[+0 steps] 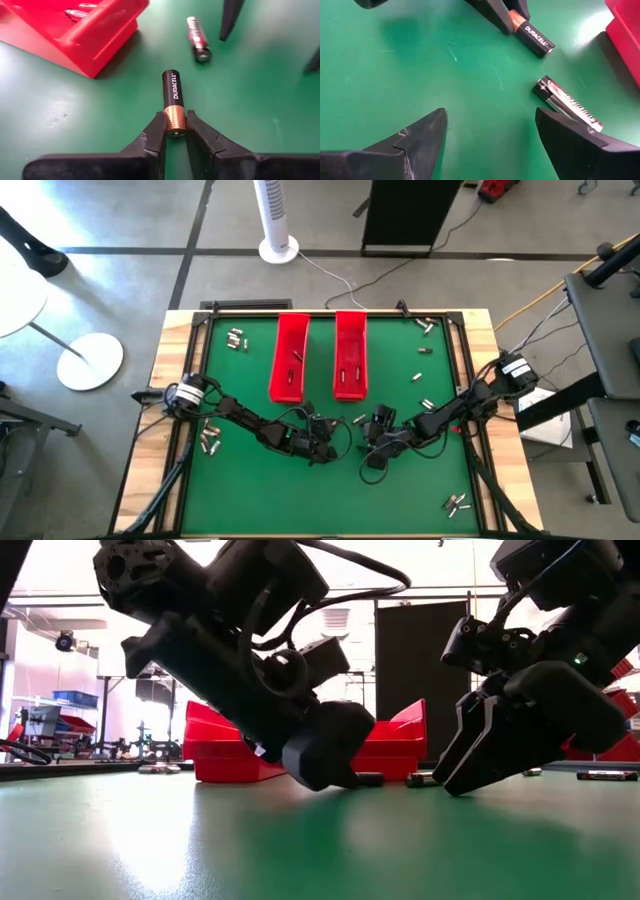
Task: Sort batteries
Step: Put the black battery into the left red bin
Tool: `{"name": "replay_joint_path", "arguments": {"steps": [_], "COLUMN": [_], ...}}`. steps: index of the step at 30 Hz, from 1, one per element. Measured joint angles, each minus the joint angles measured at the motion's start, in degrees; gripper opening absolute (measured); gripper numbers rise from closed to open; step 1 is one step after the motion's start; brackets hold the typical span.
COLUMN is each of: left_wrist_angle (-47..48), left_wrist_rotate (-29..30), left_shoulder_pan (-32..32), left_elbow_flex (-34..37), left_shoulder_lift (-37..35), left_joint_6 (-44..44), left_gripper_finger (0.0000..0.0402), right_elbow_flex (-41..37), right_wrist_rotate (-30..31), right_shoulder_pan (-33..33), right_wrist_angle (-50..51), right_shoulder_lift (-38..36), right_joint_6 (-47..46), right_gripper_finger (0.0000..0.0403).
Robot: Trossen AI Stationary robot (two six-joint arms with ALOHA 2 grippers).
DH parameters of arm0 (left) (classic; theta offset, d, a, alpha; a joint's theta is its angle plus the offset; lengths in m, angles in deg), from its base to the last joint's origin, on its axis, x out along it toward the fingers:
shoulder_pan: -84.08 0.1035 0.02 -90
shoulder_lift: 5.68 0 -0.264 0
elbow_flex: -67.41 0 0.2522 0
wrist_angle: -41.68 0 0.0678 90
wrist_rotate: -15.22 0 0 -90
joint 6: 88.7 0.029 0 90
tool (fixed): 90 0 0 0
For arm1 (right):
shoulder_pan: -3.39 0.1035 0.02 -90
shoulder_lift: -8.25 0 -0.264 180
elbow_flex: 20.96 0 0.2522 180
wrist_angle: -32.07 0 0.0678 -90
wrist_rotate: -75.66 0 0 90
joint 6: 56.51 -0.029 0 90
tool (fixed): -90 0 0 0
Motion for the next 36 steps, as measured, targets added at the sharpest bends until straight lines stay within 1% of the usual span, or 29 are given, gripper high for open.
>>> {"name": "replay_joint_path", "arguments": {"steps": [4, 7, 13, 18, 22, 26, 32, 36], "left_wrist_angle": [0.5, 0.6, 3.6, 5.7, 6.2, 8.6, 14.1, 17.0], "left_wrist_rotate": [-1.8, -2.9, -7.2, -11.5, -13.6, -15.8, -15.7, -15.9], "left_shoulder_pan": [-0.1, -0.3, -0.4, -0.5, -0.6, -0.6, -0.6, -0.6], "left_elbow_flex": [0.0, 0.0, 0.0, 0.0, 0.0, 0.0, 0.0, 0.0], "left_shoulder_lift": [-0.5, -0.9, -2.8, -4.6, -5.8, -8.4, -13.4, -16.6], "left_joint_6": [0.4, 0.4, 1.1, 3.4, 4.7, 6.3, 7.2, 8.3], "left_gripper_finger": [0.0038, 0.0038, 0.0038, 0.0039, 0.0039, 0.0039, 0.0039, 0.0039], "right_elbow_flex": [0.0, 0.0, 0.0, -0.1, -0.1, -0.1, -0.1, -0.1], "right_wrist_rotate": [-0.3, -0.3, -0.3, -0.9, -0.7, -0.5, -0.5, -0.4], "right_shoulder_pan": [0.0, 0.0, 0.2, 0.5, 0.8, 0.9, 0.9, 0.9], "right_wrist_angle": [0.0, 0.1, 0.7, 2.6, 2.8, 3.0, 3.4, 3.4], "right_shoulder_lift": [0.0, 0.0, -0.3, -2.2, -3.7, -4.0, -3.9, -3.9], "right_joint_6": [0.0, 0.0, 0.3, 0.7, 1.0, 1.0, 0.7, 0.4], "right_gripper_finger": [0.0297, 0.0302, 0.0314, 0.0318, 0.0314, 0.0306, 0.0299, 0.0304]}}
